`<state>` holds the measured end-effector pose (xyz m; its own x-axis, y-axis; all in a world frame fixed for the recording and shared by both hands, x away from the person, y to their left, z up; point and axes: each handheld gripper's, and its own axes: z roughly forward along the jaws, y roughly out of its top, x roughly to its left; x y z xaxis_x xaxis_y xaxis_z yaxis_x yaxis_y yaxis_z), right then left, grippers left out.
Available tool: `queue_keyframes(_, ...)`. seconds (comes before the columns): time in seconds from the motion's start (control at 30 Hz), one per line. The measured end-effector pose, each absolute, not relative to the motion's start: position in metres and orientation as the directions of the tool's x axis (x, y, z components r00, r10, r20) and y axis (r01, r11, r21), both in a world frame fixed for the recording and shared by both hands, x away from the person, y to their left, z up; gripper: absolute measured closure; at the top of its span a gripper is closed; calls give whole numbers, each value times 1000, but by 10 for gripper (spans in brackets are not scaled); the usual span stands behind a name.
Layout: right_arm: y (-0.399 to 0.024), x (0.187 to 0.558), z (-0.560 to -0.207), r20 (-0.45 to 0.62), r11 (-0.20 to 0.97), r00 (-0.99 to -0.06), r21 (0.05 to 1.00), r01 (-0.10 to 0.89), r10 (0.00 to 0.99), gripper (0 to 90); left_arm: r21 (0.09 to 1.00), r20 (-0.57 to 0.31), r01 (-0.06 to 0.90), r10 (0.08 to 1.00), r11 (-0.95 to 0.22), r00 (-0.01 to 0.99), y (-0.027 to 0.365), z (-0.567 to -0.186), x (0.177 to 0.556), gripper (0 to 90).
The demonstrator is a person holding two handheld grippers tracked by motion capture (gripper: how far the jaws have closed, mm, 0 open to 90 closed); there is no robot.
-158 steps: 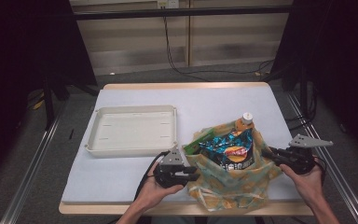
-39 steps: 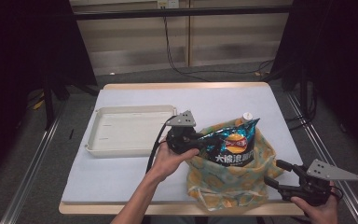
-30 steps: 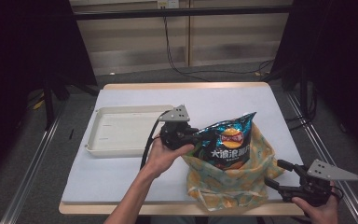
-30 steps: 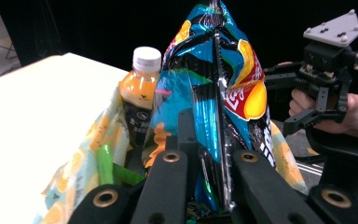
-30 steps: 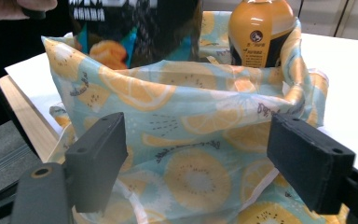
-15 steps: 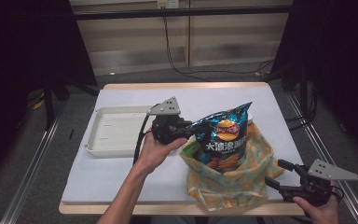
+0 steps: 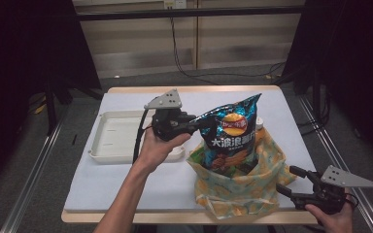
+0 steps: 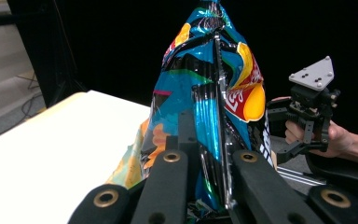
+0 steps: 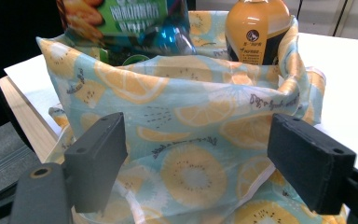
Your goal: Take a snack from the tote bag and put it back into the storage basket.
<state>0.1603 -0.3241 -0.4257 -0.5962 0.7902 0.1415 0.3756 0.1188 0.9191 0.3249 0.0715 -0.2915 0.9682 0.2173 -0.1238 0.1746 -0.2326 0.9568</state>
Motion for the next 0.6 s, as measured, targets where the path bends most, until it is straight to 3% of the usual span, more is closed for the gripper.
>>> queue_keyframes(0.6,-325,160,-425,143,108,-585,922,373,798,152,972,-92,141,249,-188,964,98,-256,335,876)
